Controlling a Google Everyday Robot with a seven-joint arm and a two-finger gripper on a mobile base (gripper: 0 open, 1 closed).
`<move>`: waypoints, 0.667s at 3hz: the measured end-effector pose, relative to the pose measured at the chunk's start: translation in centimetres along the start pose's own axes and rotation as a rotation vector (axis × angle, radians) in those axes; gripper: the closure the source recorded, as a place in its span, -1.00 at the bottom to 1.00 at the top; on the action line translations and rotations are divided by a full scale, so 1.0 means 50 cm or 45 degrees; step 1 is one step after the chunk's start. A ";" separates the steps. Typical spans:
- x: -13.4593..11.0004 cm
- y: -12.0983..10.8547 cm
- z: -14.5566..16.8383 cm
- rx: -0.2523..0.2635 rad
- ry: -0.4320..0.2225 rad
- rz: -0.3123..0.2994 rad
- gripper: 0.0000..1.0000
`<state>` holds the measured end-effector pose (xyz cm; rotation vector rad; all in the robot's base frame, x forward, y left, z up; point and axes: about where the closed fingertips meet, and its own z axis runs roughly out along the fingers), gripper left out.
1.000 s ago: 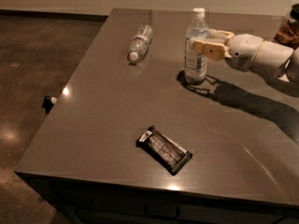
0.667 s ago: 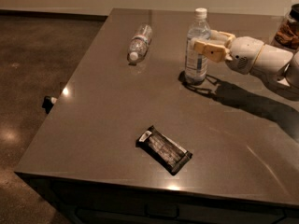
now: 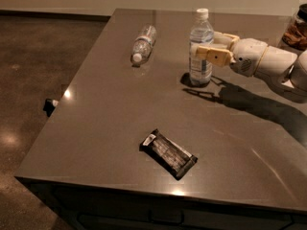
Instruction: Place blue plastic bottle upright
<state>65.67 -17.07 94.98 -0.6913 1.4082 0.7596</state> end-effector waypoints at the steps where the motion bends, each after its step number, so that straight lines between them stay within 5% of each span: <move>1: -0.001 0.003 0.004 -0.005 0.000 0.000 -1.00; 2: -0.001 0.003 0.004 -0.005 0.000 0.000 -1.00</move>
Offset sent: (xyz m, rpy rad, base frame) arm 0.0001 0.0020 0.0003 0.0000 -0.0003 0.0030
